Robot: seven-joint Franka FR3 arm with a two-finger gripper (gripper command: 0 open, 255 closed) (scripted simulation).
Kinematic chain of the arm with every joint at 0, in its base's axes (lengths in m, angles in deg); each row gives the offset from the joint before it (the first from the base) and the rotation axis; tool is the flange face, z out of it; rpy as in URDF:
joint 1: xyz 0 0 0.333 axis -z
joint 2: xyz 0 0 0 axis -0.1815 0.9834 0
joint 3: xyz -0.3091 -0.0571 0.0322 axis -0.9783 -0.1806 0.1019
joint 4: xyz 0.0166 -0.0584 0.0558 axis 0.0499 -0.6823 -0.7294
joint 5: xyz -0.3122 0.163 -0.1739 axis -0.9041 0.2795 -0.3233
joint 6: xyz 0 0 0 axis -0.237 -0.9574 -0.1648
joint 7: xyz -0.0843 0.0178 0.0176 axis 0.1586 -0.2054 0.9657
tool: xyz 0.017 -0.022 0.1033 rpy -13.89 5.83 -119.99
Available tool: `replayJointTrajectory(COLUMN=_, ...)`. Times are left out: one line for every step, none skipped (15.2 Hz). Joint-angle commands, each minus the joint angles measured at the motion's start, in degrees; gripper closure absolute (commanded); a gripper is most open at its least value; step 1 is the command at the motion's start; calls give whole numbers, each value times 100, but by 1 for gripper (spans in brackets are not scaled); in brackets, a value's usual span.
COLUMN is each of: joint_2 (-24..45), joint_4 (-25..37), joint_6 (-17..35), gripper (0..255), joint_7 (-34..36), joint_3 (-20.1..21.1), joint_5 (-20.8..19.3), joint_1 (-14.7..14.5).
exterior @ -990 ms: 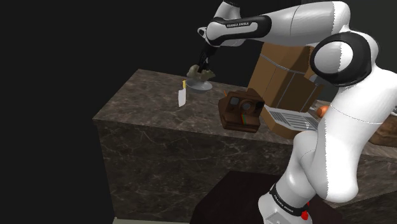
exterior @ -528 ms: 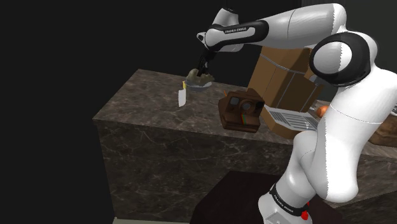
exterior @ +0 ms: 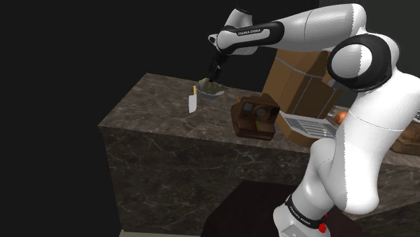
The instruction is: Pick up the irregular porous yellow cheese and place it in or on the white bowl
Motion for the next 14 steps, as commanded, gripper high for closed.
replayJointTrajectory(joint_2=0, joint_4=0, joint_6=0, gripper=0, joint_7=0, joint_3=0, joint_5=0, joint_1=0)
replayJointTrajectory(joint_2=0, joint_4=0, joint_6=0, gripper=0, joint_7=0, joint_3=0, joint_5=0, joint_1=0)
replayJointTrajectory(joint_2=-150, joint_4=33, joint_6=-144, gripper=0, joint_7=91, joint_3=-9, joint_5=-144, joint_1=-46)
replayJointTrajectory(joint_2=-294, joint_4=75, joint_6=-293, gripper=0, joint_7=177, joint_3=-11, joint_5=-279, joint_1=-87)
replayJointTrajectory(joint_2=-432, joint_4=126, joint_6=-447, gripper=0, joint_7=258, joint_3=-5, joint_5=-407, joint_1=-123)
replayJointTrajectory(joint_2=-535, joint_4=171, joint_6=-571, gripper=0, joint_7=317, joint_3=8, joint_5=-501, joint_1=-145)
replayJointTrajectory(joint_2=-535, joint_4=171, joint_6=-571, gripper=0, joint_7=317, joint_3=11, joint_5=-501, joint_1=-142)
replayJointTrajectory(joint_2=-535, joint_4=171, joint_6=-571, gripper=0, joint_7=317, joint_3=13, joint_5=-501, joint_1=-139)
replayJointTrajectory(joint_2=-535, joint_4=171, joint_6=-571, gripper=0, joint_7=317, joint_3=14, joint_5=-501, joint_1=-139)
replayJointTrajectory(joint_2=-535, joint_4=171, joint_6=-571, gripper=0, joint_7=317, joint_3=14, joint_5=-501, joint_1=-139)
replayJointTrajectory(joint_2=-535, joint_4=171, joint_6=-571, gripper=0, joint_7=317, joint_3=14, joint_5=-501, joint_1=-139)
replayJointTrajectory(joint_2=-535, joint_4=171, joint_6=-571, gripper=0, joint_7=317, joint_3=14, joint_5=-501, joint_1=-139)
replayJointTrajectory(joint_2=-535, joint_4=171, joint_6=-571, gripper=0, joint_7=317, joint_3=14, joint_5=-501, joint_1=-139)
replayJointTrajectory(joint_2=-535, joint_4=171, joint_6=-571, gripper=0, joint_7=317, joint_3=14, joint_5=-501, joint_1=-139)
